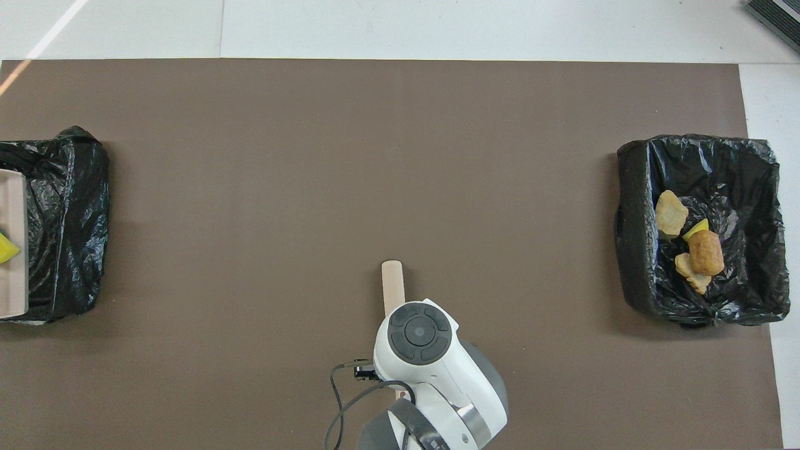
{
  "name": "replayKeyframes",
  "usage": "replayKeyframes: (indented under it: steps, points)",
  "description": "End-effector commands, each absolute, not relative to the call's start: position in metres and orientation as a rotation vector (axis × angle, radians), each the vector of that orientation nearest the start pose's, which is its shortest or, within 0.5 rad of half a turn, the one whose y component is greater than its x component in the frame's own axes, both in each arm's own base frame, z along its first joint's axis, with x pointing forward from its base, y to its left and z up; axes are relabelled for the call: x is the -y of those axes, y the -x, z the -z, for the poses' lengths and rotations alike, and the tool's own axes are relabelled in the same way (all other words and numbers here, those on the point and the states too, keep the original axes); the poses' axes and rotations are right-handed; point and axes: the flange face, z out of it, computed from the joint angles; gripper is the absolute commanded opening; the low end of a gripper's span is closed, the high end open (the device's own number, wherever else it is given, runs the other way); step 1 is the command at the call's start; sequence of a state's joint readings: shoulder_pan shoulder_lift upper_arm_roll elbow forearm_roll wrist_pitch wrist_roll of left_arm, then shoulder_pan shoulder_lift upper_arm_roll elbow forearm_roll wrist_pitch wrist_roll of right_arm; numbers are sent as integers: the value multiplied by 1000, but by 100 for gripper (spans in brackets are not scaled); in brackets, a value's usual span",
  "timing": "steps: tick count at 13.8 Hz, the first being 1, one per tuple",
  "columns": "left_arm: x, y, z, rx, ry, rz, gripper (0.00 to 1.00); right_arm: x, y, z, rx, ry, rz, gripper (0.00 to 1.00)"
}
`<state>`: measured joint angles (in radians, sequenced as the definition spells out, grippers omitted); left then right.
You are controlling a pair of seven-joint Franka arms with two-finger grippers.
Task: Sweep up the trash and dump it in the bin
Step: 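Tip the dustpan over the bag while the right gripper sets down the brush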
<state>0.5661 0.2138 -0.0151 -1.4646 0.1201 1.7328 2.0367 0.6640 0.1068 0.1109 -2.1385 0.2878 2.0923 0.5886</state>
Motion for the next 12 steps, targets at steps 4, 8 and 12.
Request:
replayKeyframes:
  steps: [4,8,12]
  points:
    - [-352,-566,-551,-2030,2033,-375,0,-285,-506,-413,-48,3018,-139,100]
    - [-289,-599,-553,-1763,1974,-649,0,-169,-563,-432,-42,3108,5,100]
    - [-248,-593,-554,-1774,1653,-892,0,-104,-571,-458,-91,3171,42,100]
